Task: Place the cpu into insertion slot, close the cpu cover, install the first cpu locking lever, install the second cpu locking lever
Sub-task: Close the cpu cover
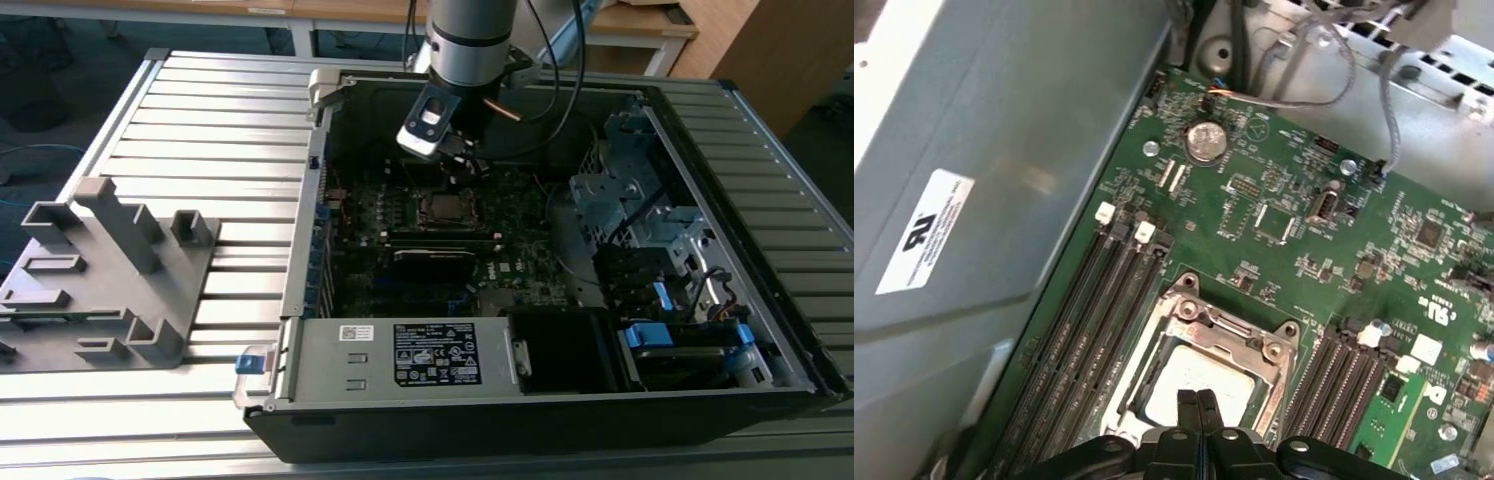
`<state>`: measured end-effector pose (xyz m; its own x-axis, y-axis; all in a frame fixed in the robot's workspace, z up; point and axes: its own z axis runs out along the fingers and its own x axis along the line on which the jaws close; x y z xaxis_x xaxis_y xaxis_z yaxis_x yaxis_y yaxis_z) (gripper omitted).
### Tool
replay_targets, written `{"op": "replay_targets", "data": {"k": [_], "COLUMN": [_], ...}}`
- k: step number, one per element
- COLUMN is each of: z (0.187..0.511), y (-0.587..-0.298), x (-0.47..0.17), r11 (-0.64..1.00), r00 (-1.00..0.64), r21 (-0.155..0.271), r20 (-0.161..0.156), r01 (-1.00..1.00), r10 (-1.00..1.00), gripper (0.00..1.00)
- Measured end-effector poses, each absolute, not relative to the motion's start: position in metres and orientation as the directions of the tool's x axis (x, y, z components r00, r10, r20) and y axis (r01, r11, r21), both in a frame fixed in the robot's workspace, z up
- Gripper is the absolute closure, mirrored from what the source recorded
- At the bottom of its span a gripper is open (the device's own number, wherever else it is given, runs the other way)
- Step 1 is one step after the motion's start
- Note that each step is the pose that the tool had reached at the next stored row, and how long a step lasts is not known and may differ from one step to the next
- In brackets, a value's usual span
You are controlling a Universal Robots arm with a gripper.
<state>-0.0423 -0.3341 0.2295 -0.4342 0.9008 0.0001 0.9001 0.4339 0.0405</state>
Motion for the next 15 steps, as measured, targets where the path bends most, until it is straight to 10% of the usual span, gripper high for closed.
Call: {"op": "replay_targets", "data": {"k": [15], "z": [0.2295], "y": [-0.3341], "x": [-0.0423], "r11": [0.520], "r00": [-0.520], "r21": [0.041], "r20": [0.000], "r01": [0.853], "r10": [0.854], "gripper": [0.89]}}
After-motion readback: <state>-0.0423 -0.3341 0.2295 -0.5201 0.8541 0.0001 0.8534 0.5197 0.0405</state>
